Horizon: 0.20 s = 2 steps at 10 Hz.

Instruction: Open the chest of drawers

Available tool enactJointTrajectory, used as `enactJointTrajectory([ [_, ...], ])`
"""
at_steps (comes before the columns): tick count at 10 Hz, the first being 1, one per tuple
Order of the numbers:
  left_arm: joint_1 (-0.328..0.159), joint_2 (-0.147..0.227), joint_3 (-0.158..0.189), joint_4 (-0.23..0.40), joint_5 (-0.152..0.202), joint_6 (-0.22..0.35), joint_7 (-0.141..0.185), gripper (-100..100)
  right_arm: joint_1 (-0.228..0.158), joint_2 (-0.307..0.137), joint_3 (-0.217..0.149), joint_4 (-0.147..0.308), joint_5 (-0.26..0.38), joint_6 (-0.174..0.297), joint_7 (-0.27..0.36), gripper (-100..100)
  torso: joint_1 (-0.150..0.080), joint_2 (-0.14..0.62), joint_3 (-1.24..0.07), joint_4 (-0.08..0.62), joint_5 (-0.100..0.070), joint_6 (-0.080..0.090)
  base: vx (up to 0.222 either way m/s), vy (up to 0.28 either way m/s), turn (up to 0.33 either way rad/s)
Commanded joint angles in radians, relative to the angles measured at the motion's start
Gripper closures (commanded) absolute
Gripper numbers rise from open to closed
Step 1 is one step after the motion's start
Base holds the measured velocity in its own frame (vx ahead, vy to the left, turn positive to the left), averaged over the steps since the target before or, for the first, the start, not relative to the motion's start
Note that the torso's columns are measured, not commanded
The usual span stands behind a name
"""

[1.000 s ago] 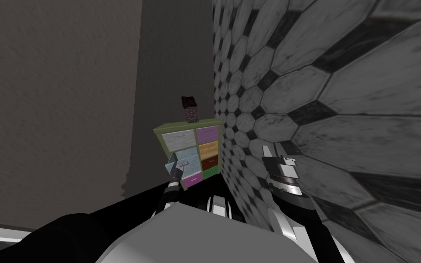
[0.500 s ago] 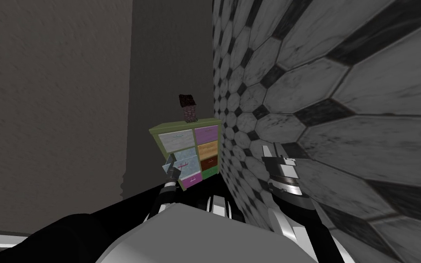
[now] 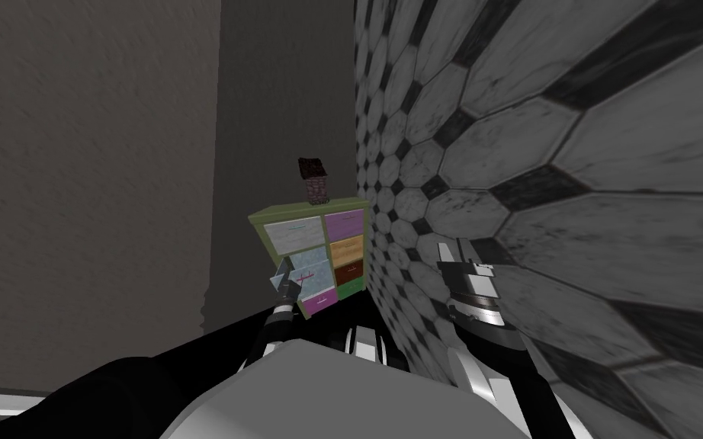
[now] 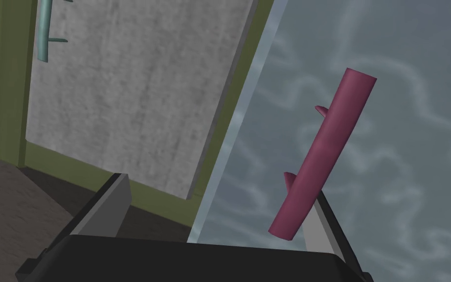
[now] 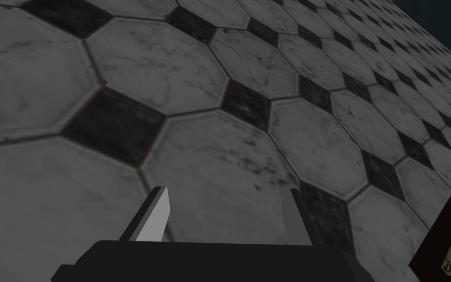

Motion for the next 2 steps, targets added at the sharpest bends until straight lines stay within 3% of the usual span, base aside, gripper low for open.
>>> enactJointTrajectory([
  [1, 0.0, 0.0, 0.0, 0.001, 0.0, 0.0, 0.0, 0, 0.0, 0.0, 0.0, 0.0, 0.0, 0.0, 0.0, 0, 0.0, 0.0, 0.0, 0.0, 0.0, 0.0, 0.0, 0.0, 0.0],
  [2, 0.0, 0.0, 0.0, 0.001, 0.0, 0.001, 0.0, 0, 0.0, 0.0, 0.0, 0.0, 0.0, 0.0, 0.0, 0, 0.0, -0.001, 0.0, 0.0, 0.0, 0.0, 0.0, 0.0, 0.0],
])
